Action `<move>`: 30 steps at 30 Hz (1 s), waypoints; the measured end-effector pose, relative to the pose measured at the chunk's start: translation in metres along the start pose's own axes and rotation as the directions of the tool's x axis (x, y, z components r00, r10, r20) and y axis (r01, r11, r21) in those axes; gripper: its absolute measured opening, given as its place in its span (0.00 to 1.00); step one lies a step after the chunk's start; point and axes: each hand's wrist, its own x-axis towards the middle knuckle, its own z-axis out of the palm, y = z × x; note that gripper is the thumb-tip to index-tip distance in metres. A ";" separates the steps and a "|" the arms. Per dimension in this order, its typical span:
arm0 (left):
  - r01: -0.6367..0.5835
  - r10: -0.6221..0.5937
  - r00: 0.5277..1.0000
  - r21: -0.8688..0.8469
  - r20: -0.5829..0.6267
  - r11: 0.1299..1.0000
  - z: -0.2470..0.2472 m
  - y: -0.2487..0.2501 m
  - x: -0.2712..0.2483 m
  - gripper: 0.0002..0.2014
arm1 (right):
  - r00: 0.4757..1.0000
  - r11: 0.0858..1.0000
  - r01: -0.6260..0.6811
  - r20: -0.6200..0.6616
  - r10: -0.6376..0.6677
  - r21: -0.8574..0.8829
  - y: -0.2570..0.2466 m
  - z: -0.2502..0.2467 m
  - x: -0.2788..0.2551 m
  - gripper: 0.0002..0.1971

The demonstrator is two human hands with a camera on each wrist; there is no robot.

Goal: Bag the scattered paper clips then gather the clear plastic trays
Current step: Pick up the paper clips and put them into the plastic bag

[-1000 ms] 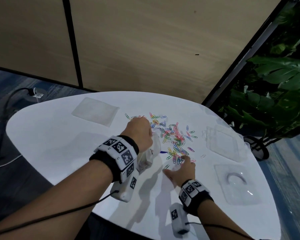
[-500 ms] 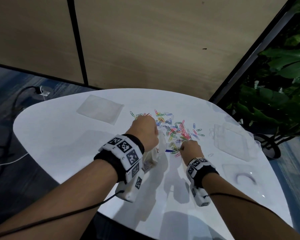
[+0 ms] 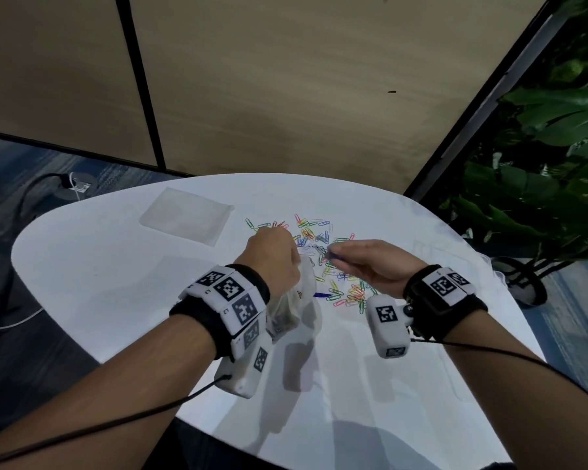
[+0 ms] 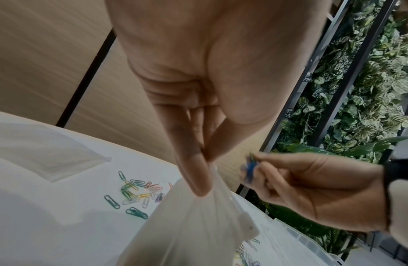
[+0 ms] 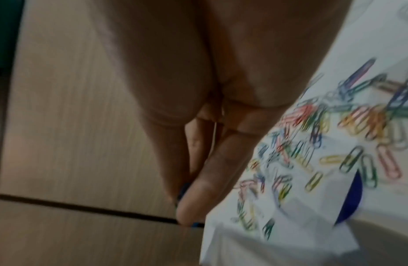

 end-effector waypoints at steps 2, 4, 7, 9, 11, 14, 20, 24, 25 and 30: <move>0.006 -0.006 1.000 -0.009 -0.010 1.000 0.000 0.001 -0.001 0.10 | 0.994 0.994 -0.018 0.107 0.029 -0.105 -0.001 0.020 -0.007 0.07; 0.001 -0.001 1.000 -0.014 -0.011 1.000 0.000 0.003 -0.001 0.10 | 0.989 0.965 -0.013 0.141 0.051 -0.261 0.006 0.036 -0.008 0.07; 0.005 -0.005 1.000 -0.028 -0.018 1.000 -0.001 0.003 0.000 0.08 | 0.994 0.824 0.107 0.085 -0.072 -0.557 0.017 0.046 -0.001 0.07; 0.005 -0.006 1.000 -0.031 -0.028 0.999 -0.003 0.001 0.002 0.08 | 0.988 0.743 0.155 0.101 -0.118 -0.652 0.016 0.047 0.002 0.08; 0.012 -0.013 0.999 -0.037 -0.037 0.999 -0.008 -0.003 0.005 0.08 | 0.987 0.795 0.161 0.087 -0.135 -0.585 0.006 0.039 0.003 0.08; 0.028 -0.030 0.998 -0.059 -0.048 0.998 -0.015 -0.013 0.009 0.08 | 0.961 0.820 0.142 -0.119 -0.248 -0.555 -0.001 -0.009 0.020 0.06; 0.027 -0.032 0.997 -0.074 -0.064 0.997 -0.023 -0.025 0.007 0.07 | 0.802 0.448 -0.453 -0.572 -0.171 -0.770 0.047 -0.107 0.083 0.31; 0.017 -0.020 0.998 -0.065 -0.054 0.998 -0.024 -0.028 0.008 0.10 | 0.838 0.279 -0.427 -0.492 -0.235 -0.860 0.056 -0.122 0.135 0.35; 0.015 -0.018 0.998 -0.062 -0.053 0.998 -0.023 -0.028 0.009 0.11 | 0.854 0.267 -0.392 -0.456 -0.250 -0.880 0.051 -0.112 0.140 0.32; 0.007 -0.008 0.999 -0.035 -0.039 0.999 -0.021 -0.027 0.012 0.11 | 0.968 -0.035 -0.148 -0.138 -0.209 -0.988 0.034 -0.060 0.141 0.21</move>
